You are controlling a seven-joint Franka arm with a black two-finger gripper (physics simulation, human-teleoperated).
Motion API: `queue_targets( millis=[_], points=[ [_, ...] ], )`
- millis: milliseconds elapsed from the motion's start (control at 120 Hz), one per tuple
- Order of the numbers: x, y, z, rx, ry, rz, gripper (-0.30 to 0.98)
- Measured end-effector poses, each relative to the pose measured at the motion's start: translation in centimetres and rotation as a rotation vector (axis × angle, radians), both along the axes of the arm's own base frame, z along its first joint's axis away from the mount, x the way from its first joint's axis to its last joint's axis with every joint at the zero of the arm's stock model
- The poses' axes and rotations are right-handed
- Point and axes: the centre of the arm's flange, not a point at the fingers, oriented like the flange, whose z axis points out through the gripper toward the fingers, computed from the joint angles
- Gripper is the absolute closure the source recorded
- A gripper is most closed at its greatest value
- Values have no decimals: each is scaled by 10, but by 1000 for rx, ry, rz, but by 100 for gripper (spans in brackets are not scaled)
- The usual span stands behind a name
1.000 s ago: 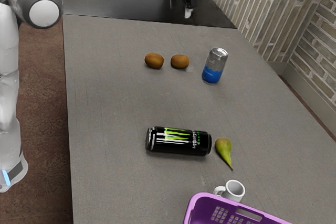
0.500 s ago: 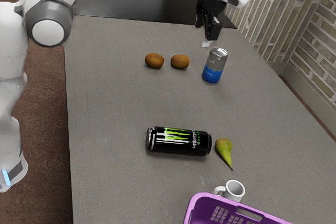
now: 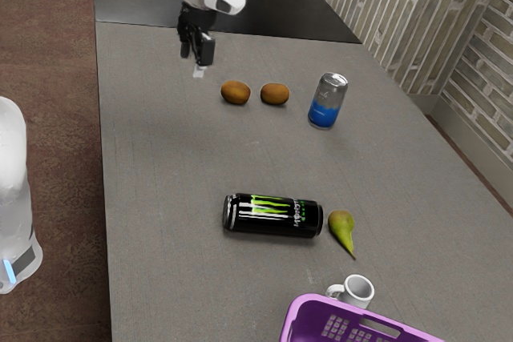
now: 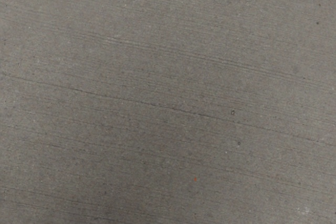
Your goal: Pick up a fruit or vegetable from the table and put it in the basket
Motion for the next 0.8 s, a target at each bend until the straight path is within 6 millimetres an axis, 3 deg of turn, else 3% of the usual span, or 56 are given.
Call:
queue_targets(
  millis=[150,375,617,800],
  points=[
    [11,4,5,-12,-46,-49,2],
    [54,67,-70,-129,-40,-161,2],
    [70,98,-88,16,-90,-172,2],
    [99,118,-102,19,-147,-166,2]
  ],
)
